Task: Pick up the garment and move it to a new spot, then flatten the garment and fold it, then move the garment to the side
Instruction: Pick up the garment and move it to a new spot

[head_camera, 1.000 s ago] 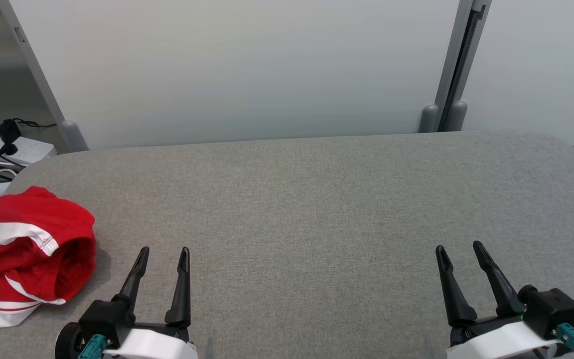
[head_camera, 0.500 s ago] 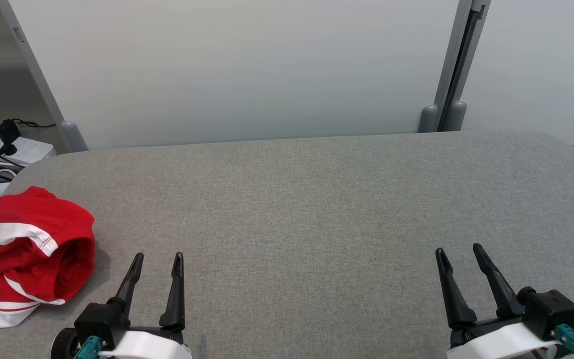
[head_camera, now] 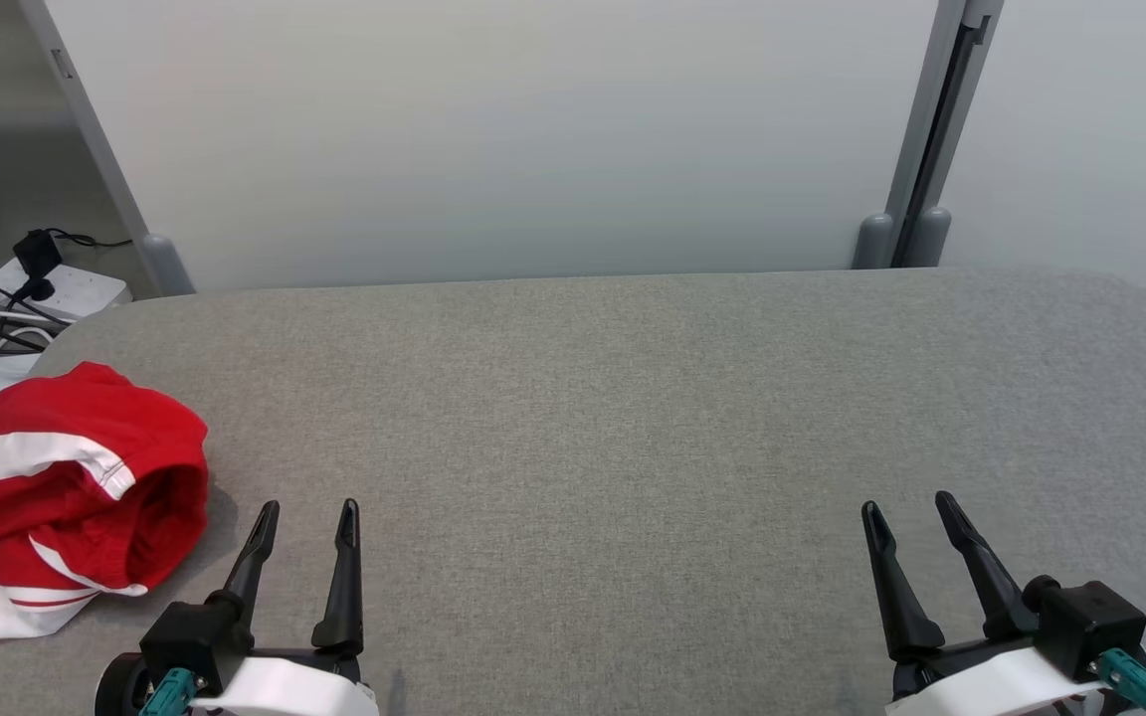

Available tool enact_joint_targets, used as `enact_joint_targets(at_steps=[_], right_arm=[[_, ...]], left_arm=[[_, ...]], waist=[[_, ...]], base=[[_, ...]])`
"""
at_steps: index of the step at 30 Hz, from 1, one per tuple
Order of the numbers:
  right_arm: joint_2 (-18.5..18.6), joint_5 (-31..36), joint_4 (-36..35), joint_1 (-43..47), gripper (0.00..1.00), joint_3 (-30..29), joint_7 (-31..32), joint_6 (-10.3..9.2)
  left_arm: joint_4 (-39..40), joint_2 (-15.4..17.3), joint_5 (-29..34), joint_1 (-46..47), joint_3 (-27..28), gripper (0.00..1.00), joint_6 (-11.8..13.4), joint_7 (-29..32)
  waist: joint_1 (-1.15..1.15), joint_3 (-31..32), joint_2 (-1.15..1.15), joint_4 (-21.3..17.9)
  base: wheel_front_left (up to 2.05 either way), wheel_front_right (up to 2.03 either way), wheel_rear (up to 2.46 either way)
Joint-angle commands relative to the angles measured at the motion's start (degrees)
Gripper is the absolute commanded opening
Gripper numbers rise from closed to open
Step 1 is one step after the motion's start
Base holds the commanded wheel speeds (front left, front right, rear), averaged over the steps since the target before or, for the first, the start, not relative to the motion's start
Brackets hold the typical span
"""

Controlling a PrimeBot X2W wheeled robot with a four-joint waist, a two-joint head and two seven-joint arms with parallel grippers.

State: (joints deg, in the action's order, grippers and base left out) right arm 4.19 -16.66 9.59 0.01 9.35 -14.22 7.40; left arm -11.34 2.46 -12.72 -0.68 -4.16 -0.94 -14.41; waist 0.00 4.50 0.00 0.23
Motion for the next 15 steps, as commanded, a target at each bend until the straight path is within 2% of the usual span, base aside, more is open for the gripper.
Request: enact_joint_targets(at_steps=[1, 15], right_arm=[[0.6, 0.2, -1.5, -1.9, 1.00, 1.3, -0.8, 0.09], [0.7, 0.1, -1.8, -2.7, 1.00, 2.6, -0.8, 0.09]], left_arm=[[1.8, 0.4, 0.1, 3.3, 2.1, 1.00, 0.2, -0.6], [2.9, 0.4, 0.2, 3.7, 3.1, 1.00, 1.7, -0.6]], waist=[[0.00, -0.2, 0.00, 0.9], [0.00, -1.7, 0.00, 6.5]], base=[[0.00, 0.00, 0.00], [0.00, 0.00, 0.00]])
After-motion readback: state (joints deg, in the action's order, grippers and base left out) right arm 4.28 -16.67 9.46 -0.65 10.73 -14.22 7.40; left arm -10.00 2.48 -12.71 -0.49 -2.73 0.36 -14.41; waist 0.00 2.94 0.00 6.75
